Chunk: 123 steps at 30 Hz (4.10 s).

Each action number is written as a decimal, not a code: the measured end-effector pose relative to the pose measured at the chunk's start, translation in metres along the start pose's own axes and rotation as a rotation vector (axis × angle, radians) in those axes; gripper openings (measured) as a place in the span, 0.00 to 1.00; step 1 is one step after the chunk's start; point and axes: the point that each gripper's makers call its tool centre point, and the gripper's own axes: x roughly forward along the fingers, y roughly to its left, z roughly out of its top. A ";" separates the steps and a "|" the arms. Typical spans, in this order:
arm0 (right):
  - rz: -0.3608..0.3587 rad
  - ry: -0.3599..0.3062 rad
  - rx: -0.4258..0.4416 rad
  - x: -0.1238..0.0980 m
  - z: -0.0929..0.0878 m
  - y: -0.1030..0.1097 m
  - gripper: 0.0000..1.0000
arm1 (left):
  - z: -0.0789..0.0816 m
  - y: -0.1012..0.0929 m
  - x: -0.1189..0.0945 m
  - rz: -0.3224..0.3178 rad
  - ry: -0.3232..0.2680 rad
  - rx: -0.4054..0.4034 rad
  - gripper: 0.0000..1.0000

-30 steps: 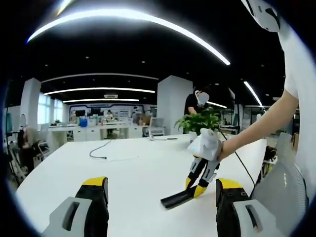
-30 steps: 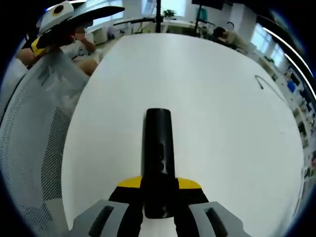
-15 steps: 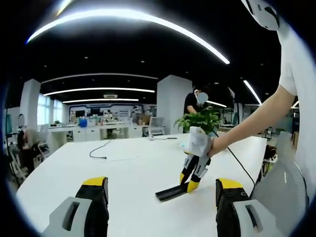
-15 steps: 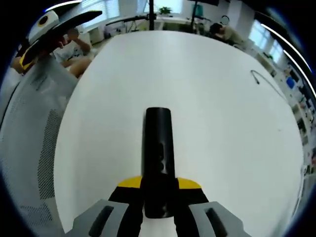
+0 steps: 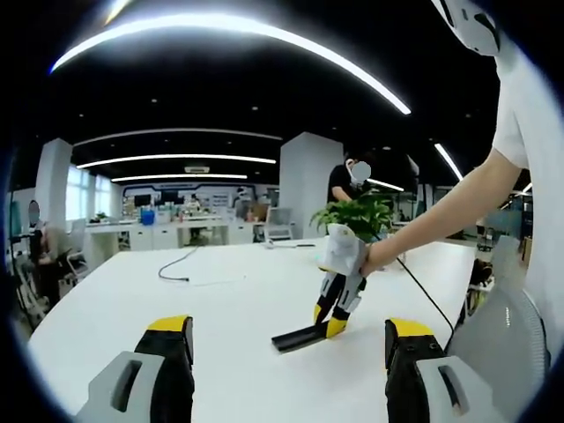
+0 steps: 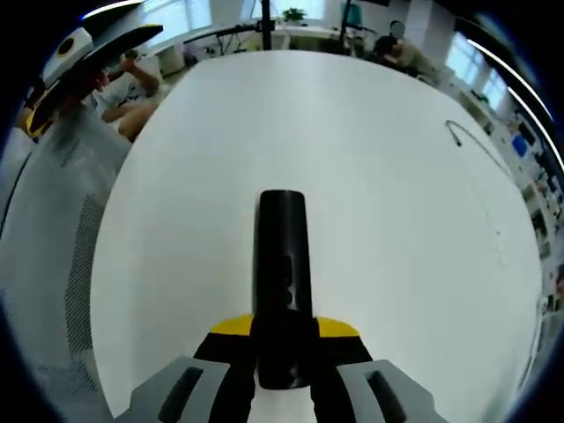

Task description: Press the specified remote control buttons in sequence, fully releasing each button before pressing the next.

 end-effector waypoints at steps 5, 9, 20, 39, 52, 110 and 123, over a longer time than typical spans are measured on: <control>0.000 0.003 0.001 0.000 0.000 -0.004 0.20 | -0.001 -0.001 0.000 -0.004 0.004 -0.003 0.93; -0.008 -0.001 0.020 0.000 0.001 -0.011 0.20 | -0.003 0.000 0.000 -0.004 0.013 -0.008 0.93; -0.006 -0.025 0.033 0.000 0.002 -0.026 0.20 | -0.003 0.002 -0.001 0.011 0.014 0.007 0.93; -0.027 -0.100 0.097 -0.003 0.003 -0.035 0.22 | 0.000 0.004 -0.001 0.013 -0.003 -0.009 0.93; 0.003 -0.142 0.183 -0.003 0.006 -0.032 0.28 | -0.001 0.004 0.000 0.015 -0.002 -0.020 0.92; -0.382 -0.672 0.578 -0.092 0.026 0.023 0.99 | -0.006 0.009 -0.003 0.033 0.018 -0.039 0.91; -0.429 -0.697 0.547 -0.117 0.025 0.064 0.99 | -0.008 0.008 -0.002 0.028 0.029 -0.034 0.91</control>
